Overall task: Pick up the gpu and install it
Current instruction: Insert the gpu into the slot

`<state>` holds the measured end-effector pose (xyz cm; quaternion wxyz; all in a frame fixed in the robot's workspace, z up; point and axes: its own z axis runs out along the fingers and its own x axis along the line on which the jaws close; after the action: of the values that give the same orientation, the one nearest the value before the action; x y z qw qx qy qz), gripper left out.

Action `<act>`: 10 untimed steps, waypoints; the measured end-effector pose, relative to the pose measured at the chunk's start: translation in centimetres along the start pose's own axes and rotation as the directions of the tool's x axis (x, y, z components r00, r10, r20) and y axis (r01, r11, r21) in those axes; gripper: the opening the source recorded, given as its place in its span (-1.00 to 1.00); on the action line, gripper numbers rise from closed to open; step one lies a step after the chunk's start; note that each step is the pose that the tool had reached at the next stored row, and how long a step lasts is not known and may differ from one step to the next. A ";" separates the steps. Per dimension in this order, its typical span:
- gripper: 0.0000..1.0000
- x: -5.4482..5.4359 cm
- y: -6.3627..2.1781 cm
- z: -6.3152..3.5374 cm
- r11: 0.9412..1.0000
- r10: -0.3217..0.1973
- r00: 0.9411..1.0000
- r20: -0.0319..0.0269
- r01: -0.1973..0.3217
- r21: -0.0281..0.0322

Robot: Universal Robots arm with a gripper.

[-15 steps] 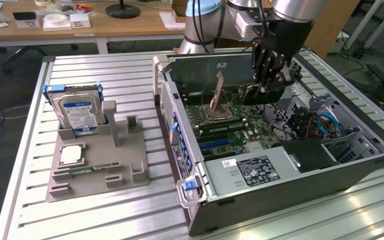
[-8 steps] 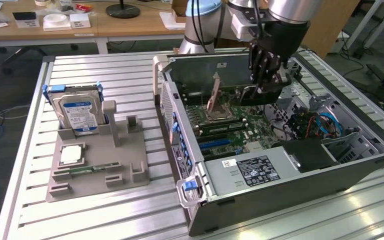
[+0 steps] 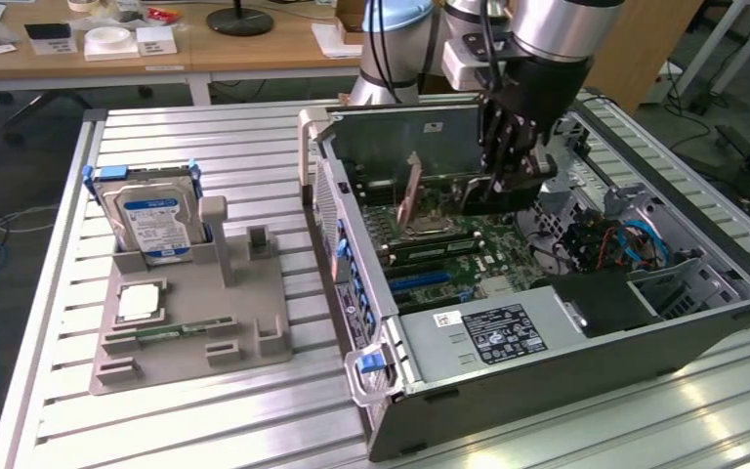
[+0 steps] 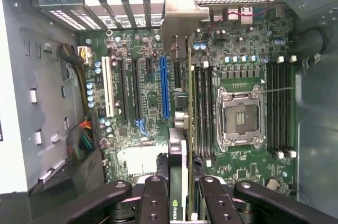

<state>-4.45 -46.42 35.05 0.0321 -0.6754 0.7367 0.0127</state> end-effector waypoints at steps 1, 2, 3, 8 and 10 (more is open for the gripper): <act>-0.47 0.0 0.03 0.14 1.000 0.000 1.000 0.000 0.000 -0.001; -0.47 0.0 0.06 0.22 1.000 0.000 1.000 0.000 0.000 -0.001; -0.47 0.0 0.06 0.22 1.000 0.000 1.000 0.000 0.000 -0.001; -0.47 0.0 0.04 0.22 1.000 0.000 1.000 0.000 0.000 -0.001; -0.47 0.0 -0.10 0.24 1.000 0.001 1.000 -0.001 -0.001 -0.012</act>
<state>-4.34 -46.43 34.81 0.0277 -0.6752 0.7369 0.0169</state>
